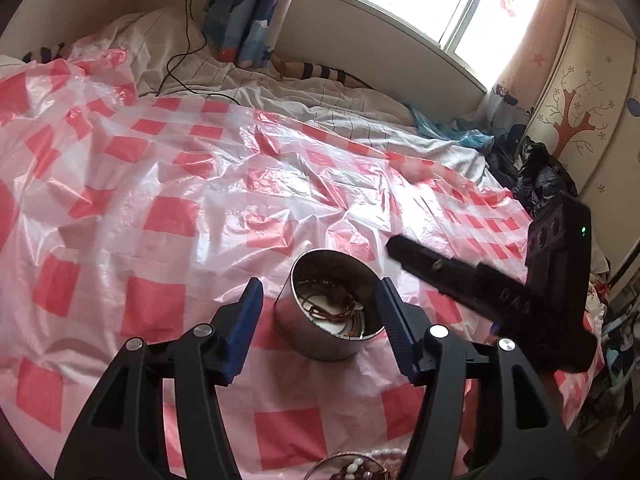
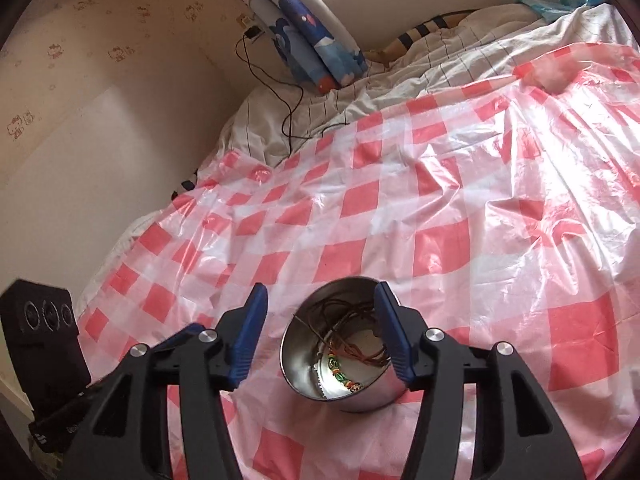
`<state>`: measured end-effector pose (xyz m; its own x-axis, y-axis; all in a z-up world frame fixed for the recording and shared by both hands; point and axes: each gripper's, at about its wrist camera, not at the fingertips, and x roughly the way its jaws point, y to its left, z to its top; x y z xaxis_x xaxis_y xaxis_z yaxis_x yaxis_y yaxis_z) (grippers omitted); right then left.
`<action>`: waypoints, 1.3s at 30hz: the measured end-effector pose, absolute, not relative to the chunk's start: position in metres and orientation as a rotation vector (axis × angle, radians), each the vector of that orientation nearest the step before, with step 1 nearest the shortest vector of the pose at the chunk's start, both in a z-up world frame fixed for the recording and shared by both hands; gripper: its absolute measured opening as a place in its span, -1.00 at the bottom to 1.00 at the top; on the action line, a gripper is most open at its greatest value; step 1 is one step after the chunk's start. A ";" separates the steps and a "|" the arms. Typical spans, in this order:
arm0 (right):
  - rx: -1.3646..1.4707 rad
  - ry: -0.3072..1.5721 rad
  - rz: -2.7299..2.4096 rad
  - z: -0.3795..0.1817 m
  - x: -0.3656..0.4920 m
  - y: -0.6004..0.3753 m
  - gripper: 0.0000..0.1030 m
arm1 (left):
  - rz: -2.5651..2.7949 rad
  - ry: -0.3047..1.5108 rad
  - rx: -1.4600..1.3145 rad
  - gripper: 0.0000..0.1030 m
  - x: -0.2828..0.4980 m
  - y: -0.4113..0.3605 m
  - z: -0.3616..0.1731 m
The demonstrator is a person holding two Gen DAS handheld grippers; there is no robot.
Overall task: Organize jewelry
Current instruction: 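Open the left tool over the steel tin while the right tool releases its red cord bracelet there, then move both open tools back over the jewelry pile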
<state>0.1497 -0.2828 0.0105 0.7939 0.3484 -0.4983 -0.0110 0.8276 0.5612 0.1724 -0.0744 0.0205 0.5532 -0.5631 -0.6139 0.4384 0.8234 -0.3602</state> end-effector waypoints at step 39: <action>0.525 0.857 0.056 0.024 0.029 -0.284 0.60 | -0.768 0.811 0.642 -0.73 0.018 -0.108 -0.034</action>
